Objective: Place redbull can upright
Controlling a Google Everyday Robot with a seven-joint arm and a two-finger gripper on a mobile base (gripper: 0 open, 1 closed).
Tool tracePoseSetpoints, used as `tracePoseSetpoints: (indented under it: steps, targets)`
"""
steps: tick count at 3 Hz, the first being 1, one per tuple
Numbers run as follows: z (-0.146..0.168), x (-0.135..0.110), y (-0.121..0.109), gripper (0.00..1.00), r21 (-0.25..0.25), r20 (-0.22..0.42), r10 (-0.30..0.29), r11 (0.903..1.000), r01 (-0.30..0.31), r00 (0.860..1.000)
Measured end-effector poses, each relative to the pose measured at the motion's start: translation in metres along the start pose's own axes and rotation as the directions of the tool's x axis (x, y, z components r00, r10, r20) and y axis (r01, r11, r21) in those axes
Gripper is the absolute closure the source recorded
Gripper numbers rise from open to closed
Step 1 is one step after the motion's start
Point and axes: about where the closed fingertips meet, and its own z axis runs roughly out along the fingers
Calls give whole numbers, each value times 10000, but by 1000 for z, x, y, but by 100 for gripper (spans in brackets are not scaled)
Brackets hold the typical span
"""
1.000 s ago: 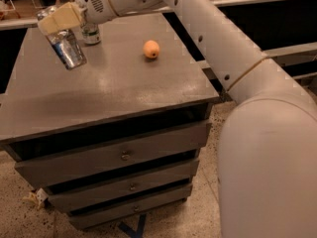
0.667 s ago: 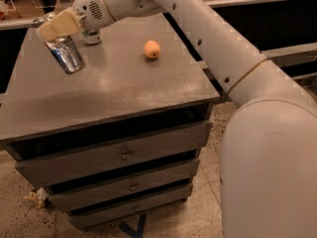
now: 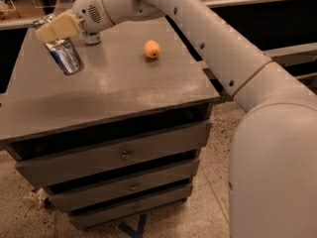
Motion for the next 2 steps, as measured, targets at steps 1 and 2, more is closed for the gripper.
tracePoseSetpoints:
  steps: [1, 2]
  targets:
    - [-1, 1, -2, 100, 733, 515, -272, 9970, 234, 9983]
    - [-5, 2, -3, 100, 1717, 1065, -675, 9839, 485, 9920]
